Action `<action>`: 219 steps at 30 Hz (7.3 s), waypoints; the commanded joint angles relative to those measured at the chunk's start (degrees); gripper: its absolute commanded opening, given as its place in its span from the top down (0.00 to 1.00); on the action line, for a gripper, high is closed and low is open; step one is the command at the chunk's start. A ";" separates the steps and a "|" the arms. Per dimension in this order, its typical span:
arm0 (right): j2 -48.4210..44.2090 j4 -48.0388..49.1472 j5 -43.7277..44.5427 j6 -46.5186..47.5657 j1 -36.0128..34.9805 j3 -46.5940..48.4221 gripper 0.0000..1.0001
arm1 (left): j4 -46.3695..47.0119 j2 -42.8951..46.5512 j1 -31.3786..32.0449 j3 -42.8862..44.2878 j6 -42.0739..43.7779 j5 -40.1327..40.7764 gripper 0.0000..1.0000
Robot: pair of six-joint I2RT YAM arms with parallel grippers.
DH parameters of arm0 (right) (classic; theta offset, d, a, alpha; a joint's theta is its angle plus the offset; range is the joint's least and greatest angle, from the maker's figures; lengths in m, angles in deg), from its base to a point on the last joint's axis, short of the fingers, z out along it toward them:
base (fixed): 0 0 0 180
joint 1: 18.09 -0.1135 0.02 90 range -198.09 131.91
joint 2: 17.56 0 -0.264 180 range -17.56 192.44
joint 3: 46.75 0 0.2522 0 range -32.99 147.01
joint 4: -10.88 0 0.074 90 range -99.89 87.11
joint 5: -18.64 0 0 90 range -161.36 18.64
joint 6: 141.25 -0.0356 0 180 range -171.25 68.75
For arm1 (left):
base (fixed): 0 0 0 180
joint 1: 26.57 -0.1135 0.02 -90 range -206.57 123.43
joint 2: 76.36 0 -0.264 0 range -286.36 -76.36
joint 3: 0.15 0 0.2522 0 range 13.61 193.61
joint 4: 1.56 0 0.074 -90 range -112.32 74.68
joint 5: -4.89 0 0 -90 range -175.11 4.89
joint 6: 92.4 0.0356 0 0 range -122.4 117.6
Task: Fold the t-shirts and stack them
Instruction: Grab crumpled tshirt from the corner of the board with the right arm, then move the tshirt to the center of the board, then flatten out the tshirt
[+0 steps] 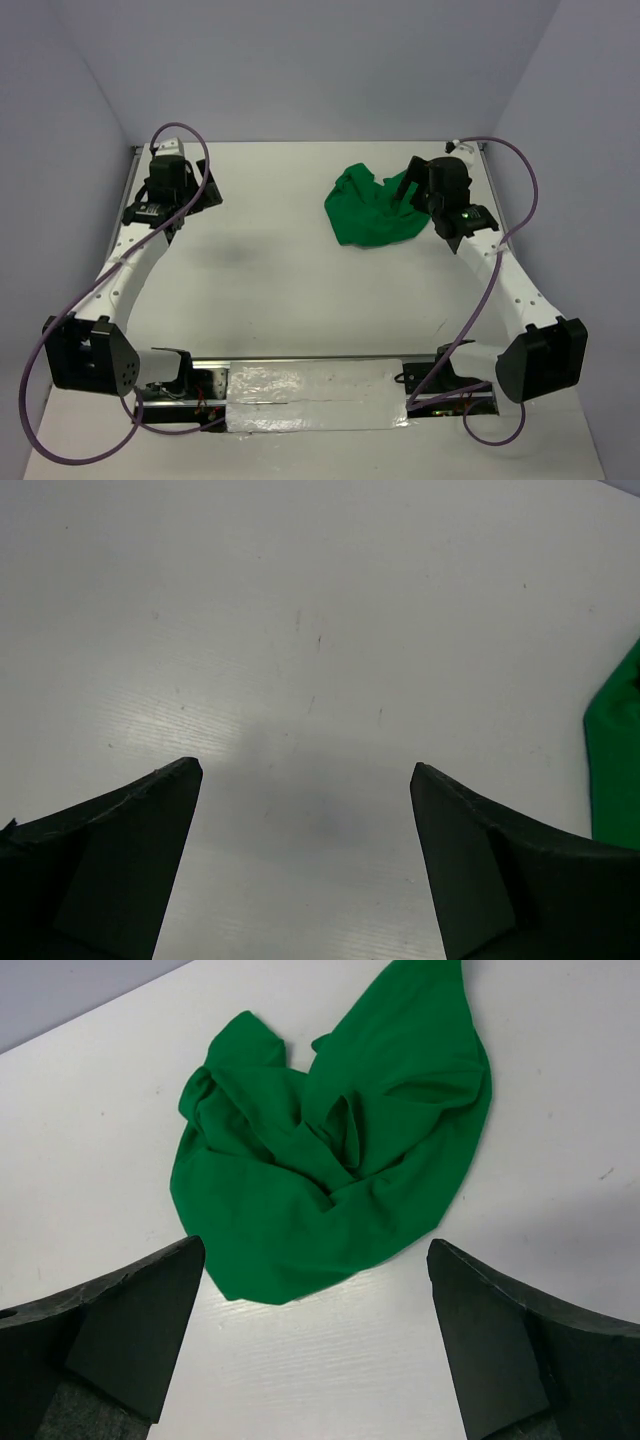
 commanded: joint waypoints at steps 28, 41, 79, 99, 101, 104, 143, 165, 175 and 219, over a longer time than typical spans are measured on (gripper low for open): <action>33.73 -4.24 -7.57 -7.35 1.23 14.01 0.01 | -8.58 -4.03 0.37 3.74 -7.25 5.29 0.01; 47.03 -6.96 -10.39 -8.32 2.91 25.98 0.51 | -8.05 -2.44 0.37 2.15 -7.68 5.55 0.01; 22.35 -3.99 -16.72 -6.65 -6.85 8.97 0.05 | -15.17 -7.19 -18.62 6.20 -16.04 -8.25 0.01; 21.27 -12.85 -9.25 -3.05 -34.44 14.00 0.05 | -21.31 4.23 2.84 -17.53 -29.64 -2.55 0.01; 23.64 -13.55 -6.88 -1.74 -38.83 16.65 0.05 | -22.64 6.60 2.22 -19.46 -32.63 -0.70 0.01; 28.03 -15.04 -4.95 -1.20 -44.01 21.66 0.05 | -21.86 8.28 0.12 -21.57 -33.18 -0.60 0.01; 55.49 -20.60 1.65 4.33 -53.17 47.29 1.00 | -19.31 -0.86 -23.71 -8.22 -23.33 -13.17 0.01; 35.41 -16.42 8.16 -5.41 0.26 32.35 0.12 | -17.11 -20.02 -8.52 9.79 -25.61 -17.13 0.01; 21.71 -11.44 3.41 -2.26 -28.44 18.79 0.04 | -15.00 -5.48 3.42 -10.04 -23.07 -18.80 0.01; 38.90 -20.55 -0.10 2.39 -11.51 72.32 1.00 | -19.36 -28.99 2.66 50.31 -14.21 -7.82 1.00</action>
